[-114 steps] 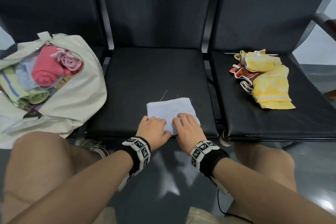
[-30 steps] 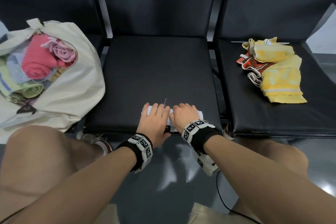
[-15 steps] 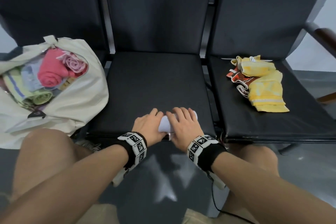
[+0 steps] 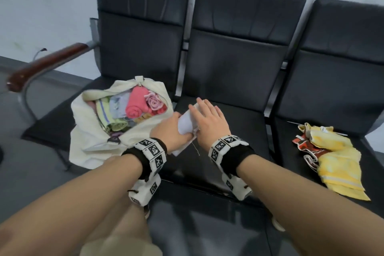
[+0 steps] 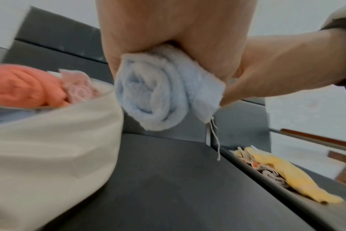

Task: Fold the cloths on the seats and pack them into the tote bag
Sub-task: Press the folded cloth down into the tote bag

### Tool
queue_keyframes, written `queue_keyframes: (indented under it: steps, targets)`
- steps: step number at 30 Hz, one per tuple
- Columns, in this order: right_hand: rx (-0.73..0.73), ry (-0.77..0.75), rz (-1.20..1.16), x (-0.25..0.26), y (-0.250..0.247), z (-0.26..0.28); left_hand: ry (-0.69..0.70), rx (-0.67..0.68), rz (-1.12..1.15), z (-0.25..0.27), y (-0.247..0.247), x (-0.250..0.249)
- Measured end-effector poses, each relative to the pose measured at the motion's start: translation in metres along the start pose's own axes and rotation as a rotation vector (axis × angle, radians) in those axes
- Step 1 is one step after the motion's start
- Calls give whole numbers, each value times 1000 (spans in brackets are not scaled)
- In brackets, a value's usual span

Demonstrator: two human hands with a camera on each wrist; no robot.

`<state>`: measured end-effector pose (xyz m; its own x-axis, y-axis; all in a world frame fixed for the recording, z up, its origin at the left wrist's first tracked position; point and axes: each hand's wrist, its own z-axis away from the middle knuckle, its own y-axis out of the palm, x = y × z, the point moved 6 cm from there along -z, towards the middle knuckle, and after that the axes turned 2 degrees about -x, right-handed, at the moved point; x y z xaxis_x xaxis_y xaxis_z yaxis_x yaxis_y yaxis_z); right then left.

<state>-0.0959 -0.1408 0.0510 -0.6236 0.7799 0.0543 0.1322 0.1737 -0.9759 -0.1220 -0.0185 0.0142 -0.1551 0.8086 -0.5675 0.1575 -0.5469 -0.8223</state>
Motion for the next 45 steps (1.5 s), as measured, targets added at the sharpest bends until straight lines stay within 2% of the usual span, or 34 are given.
queue_keyframes:
  steps: [4,8,12,16,22,25,27,30,36,39,42,45]
  targets:
    - [-33,10,-128,36,-13,-41,-197,-200,204,-13,-55,56]
    - [1,-12,-201,67,-4,-76,-419,-325,445,-26,-91,122]
    - [35,-124,-157,101,22,-102,-539,-450,678,-38,-98,174]
    - [148,-189,-126,128,60,-112,-611,-502,726,-53,-94,200]
    - [261,-161,-48,129,105,-124,-550,-517,590,-76,-75,217]
    - [331,-143,-1,121,122,-120,-589,-411,569,-74,-48,225]
    - [326,-133,-6,116,127,-118,-615,-380,618,-72,-37,227]
    - [302,-154,6,110,127,-113,-576,-414,741,-75,-36,225]
    - [198,-264,158,94,101,-113,-477,-442,744,-66,-53,217]
    - [137,-259,195,83,87,-110,-365,-354,712,-60,-50,213]
    - [90,-241,202,72,86,-101,-303,-203,707,-53,-44,212]
    - [123,-242,180,70,89,-92,-249,-111,570,-48,-46,209]
